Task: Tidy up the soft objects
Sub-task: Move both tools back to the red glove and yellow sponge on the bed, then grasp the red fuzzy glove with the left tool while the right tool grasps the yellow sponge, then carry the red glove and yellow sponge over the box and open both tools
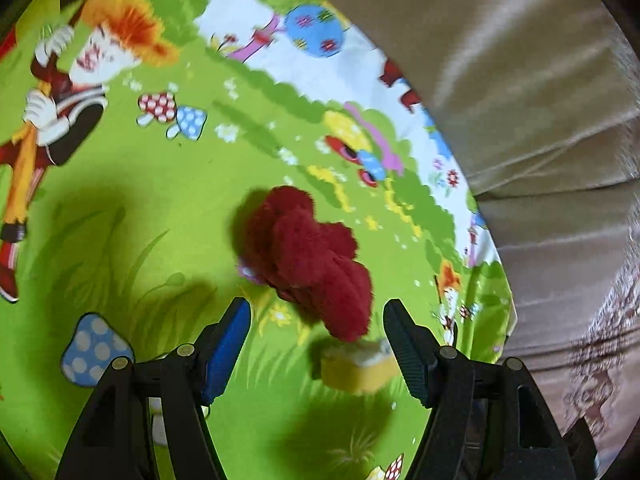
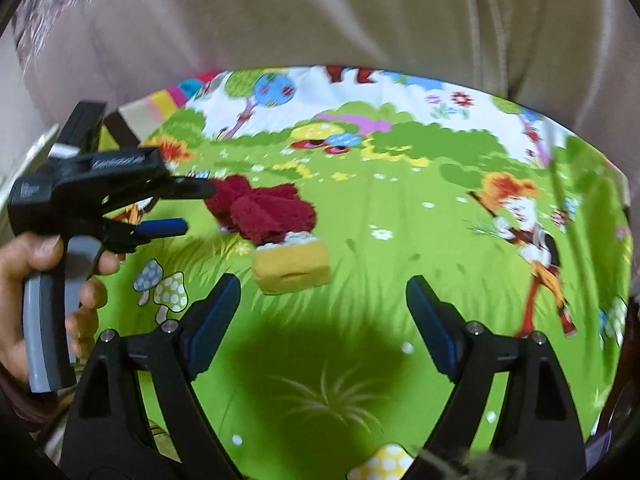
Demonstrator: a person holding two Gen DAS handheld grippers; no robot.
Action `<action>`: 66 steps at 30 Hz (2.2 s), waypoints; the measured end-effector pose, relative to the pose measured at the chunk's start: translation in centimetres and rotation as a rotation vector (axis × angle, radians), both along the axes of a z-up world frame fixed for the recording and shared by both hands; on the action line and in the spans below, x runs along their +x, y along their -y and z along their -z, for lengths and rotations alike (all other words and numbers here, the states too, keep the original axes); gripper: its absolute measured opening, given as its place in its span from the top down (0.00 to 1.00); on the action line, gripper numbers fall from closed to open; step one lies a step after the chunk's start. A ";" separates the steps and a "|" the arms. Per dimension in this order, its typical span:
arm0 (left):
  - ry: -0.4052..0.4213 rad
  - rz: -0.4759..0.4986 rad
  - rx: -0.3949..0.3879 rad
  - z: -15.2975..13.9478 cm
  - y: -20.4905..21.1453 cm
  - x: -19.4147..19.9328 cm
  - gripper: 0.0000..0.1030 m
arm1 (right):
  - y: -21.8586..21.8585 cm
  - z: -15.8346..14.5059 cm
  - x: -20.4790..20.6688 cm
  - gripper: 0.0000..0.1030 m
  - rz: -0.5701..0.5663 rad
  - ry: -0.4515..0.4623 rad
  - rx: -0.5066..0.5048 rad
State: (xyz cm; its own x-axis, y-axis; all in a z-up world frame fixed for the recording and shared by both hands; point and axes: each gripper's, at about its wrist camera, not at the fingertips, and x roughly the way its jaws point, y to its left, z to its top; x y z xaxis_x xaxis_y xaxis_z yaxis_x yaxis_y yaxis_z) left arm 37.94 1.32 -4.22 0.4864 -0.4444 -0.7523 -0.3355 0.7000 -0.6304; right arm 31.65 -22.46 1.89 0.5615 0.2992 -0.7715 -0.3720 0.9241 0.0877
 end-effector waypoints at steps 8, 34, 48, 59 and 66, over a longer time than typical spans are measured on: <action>-0.044 -0.004 -0.029 2.8 0.3 2.6 0.32 | -3.9 3.7 2.3 0.15 -0.095 -0.020 -0.060; 0.104 0.077 0.045 0.6 0.8 1.6 0.65 | -3.7 5.2 2.9 0.38 -0.029 -0.054 -0.041; 0.193 0.096 0.023 -3.3 0.8 -8.1 0.65 | -0.8 1.4 -4.6 0.38 0.088 -0.050 -0.044; 0.219 0.129 -0.053 -4.1 3.0 -16.2 0.65 | 2.4 -1.1 -11.5 0.38 0.174 -0.014 -0.049; 0.233 0.185 -0.110 -4.6 5.5 -21.3 0.65 | 5.1 -2.6 -16.4 0.38 0.229 -0.008 -0.045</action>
